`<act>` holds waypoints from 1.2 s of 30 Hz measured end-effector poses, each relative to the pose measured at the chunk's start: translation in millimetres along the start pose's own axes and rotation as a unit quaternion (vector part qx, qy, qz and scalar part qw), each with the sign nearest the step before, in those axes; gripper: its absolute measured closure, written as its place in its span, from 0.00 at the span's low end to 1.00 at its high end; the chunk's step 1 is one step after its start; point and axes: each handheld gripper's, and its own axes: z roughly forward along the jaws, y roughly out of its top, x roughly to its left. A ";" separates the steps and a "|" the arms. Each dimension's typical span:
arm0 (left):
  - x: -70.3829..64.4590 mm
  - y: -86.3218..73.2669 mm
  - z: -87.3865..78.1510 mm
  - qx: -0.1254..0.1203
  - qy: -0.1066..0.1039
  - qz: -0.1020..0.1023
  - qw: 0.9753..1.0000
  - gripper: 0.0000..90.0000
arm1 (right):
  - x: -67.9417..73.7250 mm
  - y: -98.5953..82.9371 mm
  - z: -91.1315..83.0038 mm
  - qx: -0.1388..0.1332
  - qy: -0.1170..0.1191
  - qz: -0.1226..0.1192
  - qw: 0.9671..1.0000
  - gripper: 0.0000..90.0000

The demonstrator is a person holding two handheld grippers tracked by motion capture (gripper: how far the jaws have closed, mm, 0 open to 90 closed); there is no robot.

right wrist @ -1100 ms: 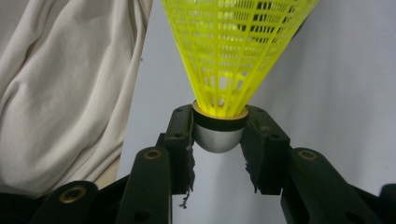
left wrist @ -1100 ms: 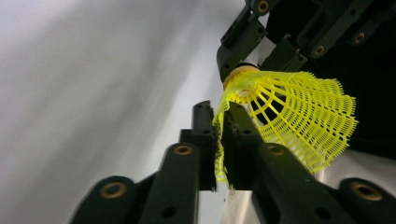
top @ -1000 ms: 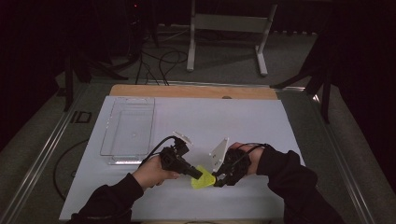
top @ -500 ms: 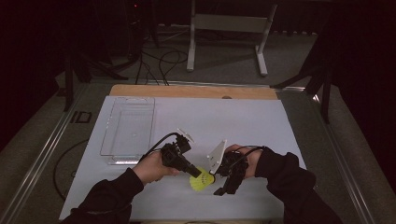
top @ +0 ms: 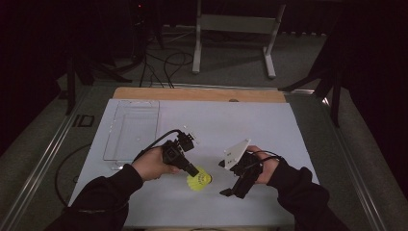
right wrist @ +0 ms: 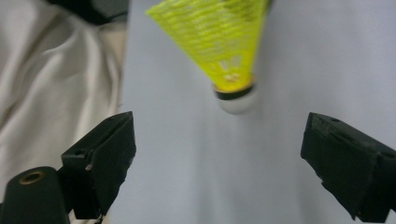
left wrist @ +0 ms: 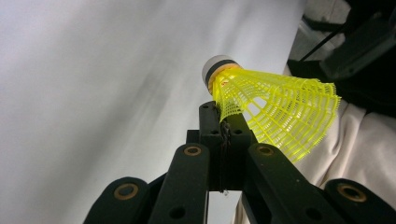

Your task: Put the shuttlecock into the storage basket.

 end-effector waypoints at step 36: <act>35.8 -35.1 -91.3 -0.005 0.054 -0.080 0.995 1.00 | 29.4 -103.5 -19.8 -0.244 -0.185 0.103 0.947 0.10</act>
